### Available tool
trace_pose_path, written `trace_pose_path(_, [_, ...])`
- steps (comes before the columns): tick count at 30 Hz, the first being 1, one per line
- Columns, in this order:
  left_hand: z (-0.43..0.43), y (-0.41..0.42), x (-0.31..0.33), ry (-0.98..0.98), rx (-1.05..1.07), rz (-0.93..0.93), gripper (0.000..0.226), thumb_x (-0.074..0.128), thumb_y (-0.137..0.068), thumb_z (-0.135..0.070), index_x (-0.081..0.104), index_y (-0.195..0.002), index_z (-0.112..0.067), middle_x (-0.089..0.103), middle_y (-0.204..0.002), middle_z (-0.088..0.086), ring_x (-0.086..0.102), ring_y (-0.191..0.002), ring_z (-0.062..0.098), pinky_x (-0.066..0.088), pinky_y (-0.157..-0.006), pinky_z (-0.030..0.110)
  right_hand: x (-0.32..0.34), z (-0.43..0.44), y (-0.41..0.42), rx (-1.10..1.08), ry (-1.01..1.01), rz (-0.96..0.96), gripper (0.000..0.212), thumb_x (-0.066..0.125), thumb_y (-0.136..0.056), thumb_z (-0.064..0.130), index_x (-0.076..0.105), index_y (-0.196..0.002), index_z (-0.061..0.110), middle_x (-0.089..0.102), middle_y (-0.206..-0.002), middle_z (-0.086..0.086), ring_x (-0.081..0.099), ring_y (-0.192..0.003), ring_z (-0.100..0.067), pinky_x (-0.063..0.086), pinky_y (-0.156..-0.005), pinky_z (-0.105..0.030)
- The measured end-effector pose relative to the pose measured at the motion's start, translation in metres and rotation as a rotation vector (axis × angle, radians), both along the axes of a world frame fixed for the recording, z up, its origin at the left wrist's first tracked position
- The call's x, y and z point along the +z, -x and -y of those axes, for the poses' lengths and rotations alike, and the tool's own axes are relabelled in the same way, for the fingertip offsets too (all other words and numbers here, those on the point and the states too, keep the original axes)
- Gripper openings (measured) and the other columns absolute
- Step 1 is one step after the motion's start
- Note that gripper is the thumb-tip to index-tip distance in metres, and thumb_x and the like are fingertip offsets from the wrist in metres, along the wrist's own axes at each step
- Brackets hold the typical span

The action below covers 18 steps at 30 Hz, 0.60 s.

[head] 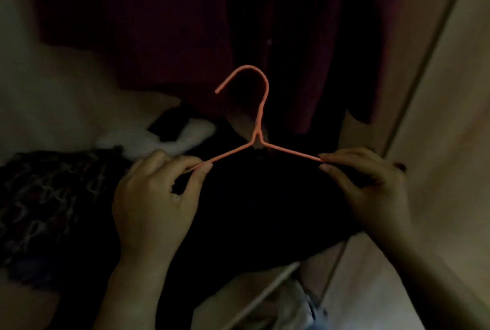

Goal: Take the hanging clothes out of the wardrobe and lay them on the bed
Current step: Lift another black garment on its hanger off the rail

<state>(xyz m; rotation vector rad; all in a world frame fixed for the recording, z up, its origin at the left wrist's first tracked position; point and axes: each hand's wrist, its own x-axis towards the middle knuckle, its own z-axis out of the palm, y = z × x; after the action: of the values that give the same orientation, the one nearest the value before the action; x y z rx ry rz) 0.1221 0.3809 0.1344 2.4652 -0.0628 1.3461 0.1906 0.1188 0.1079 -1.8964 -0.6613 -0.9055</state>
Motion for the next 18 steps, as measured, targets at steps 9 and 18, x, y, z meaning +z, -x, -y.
trace_pose_path(9, [0.11,0.046,-0.023,-0.159,-0.419,-0.036,0.025,0.061,-0.089,-0.04,0.074,-0.088,-0.018,0.055,-0.07,0.002,0.051,-0.066,0.025,0.037,-0.056,0.033,-0.06,0.104,0.164,-0.4,-0.19,-0.083,0.011,0.066,-0.083,0.015,0.065,-0.088,0.024,0.062,-0.09,0.028,0.062,-0.083,-0.003,0.043,-0.079,-0.017])
trace_pose_path(18, [0.265,0.106,-0.044,-0.158,-0.811,-0.135,0.026,0.058,-0.088,-0.041,0.074,-0.088,-0.02,0.056,-0.071,0.002,0.054,-0.069,0.028,0.044,-0.059,0.04,-0.09,0.223,0.31,-0.805,-0.214,-0.088,0.009,0.069,-0.082,0.008,0.068,-0.088,0.015,0.068,-0.085,-0.005,0.062,-0.082,-0.006,0.045,-0.08,-0.018])
